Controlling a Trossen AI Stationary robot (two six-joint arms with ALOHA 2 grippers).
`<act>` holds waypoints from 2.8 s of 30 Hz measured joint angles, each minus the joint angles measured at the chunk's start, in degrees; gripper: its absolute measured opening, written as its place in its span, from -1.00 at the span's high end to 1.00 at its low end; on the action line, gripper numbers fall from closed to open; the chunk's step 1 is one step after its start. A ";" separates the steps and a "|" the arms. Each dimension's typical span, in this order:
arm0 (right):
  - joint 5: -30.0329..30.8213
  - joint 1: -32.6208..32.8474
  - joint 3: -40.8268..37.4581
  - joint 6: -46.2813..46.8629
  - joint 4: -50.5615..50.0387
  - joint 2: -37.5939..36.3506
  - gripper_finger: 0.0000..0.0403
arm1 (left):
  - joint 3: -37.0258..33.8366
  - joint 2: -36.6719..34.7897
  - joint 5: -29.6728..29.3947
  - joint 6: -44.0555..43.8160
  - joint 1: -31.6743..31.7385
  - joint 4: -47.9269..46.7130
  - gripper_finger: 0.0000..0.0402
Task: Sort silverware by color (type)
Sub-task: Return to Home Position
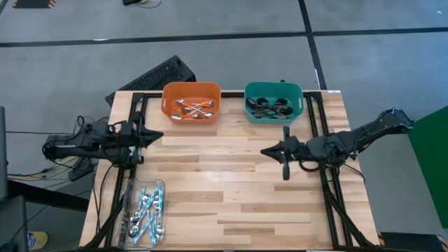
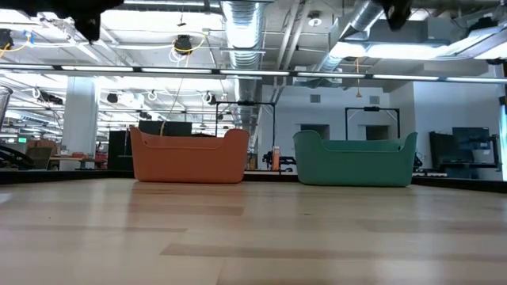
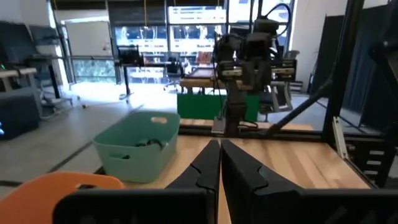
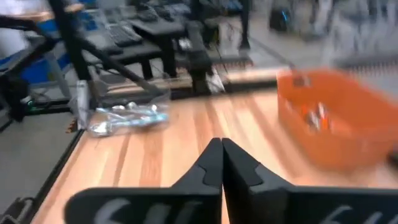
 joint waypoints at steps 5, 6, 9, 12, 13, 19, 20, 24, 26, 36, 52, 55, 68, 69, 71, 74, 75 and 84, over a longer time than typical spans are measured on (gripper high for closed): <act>0.08 1.11 -0.50 -10.28 1.81 -4.53 0.94 | -1.59 -5.28 -2.58 1.75 0.02 -0.54 0.99; 0.11 0.90 -1.20 -10.46 1.53 -6.30 0.92 | -1.96 -6.49 -3.06 1.78 0.02 -0.47 0.99; -0.18 -0.80 -5.41 -10.09 0.90 -13.03 0.90 | -4.00 -10.07 -3.43 1.33 0.02 -0.06 0.99; -3.18 -3.42 -11.64 -7.52 3.73 -20.93 0.93 | -6.34 -11.11 -3.47 -0.41 0.02 0.10 0.99; -4.85 -4.52 -14.05 -6.67 6.72 -23.48 0.94 | -6.79 -10.96 -3.38 -0.80 0.02 -0.14 0.99; -12.77 -11.49 -26.69 -3.64 23.86 -30.00 0.97 | -9.97 -9.78 -3.04 0.15 0.02 5.20 0.99; -12.87 -12.80 -27.65 -2.89 23.86 -29.90 0.97 | -9.97 -9.87 -3.10 0.45 0.02 5.70 0.99; -17.03 -18.48 -30.21 0.61 24.20 -27.38 0.97 | -9.97 -11.14 -3.36 1.30 0.02 5.33 0.99; -20.27 -21.16 -30.56 0.74 24.75 -25.58 0.97 | -9.68 -11.13 -3.39 2.46 0.02 5.06 0.99; -37.11 -34.87 -30.47 -1.25 27.80 -22.53 0.95 | -8.79 -11.11 -3.98 2.46 0.02 0.41 0.99; -30.64 -28.44 -30.45 -2.71 2.03 -49.07 0.97 | -9.99 -11.11 -5.54 0.71 0.02 -0.90 0.99; -27.84 -25.90 -30.58 -4.07 0.21 -50.63 0.97 | -11.53 -11.11 -5.71 0.92 0.02 1.47 0.99; -25.53 -22.67 -39.17 -1.28 6.79 -51.49 0.97 | -17.97 -11.09 -4.58 -1.52 0.00 7.78 0.99; -25.55 -22.67 -39.17 -1.42 6.82 -51.46 0.97 | -18.17 -11.09 -4.60 -1.47 0.00 8.10 0.99; -25.55 -22.67 -39.17 -1.44 8.59 -51.49 0.97 | -19.76 -11.11 -4.55 -1.96 0.00 10.61 0.99; -25.58 -22.67 -39.19 -1.43 8.27 -51.47 0.94 | -24.11 -11.07 -2.23 -4.31 0.00 17.15 0.99; -25.61 -22.67 -39.19 -1.42 8.33 -51.48 0.92 | -25.27 -11.03 -1.24 -5.58 0.00 18.51 0.99; -26.87 -22.67 -39.21 -0.33 8.50 -51.49 0.90 | -25.33 -10.98 -0.33 -5.24 -0.76 16.68 0.99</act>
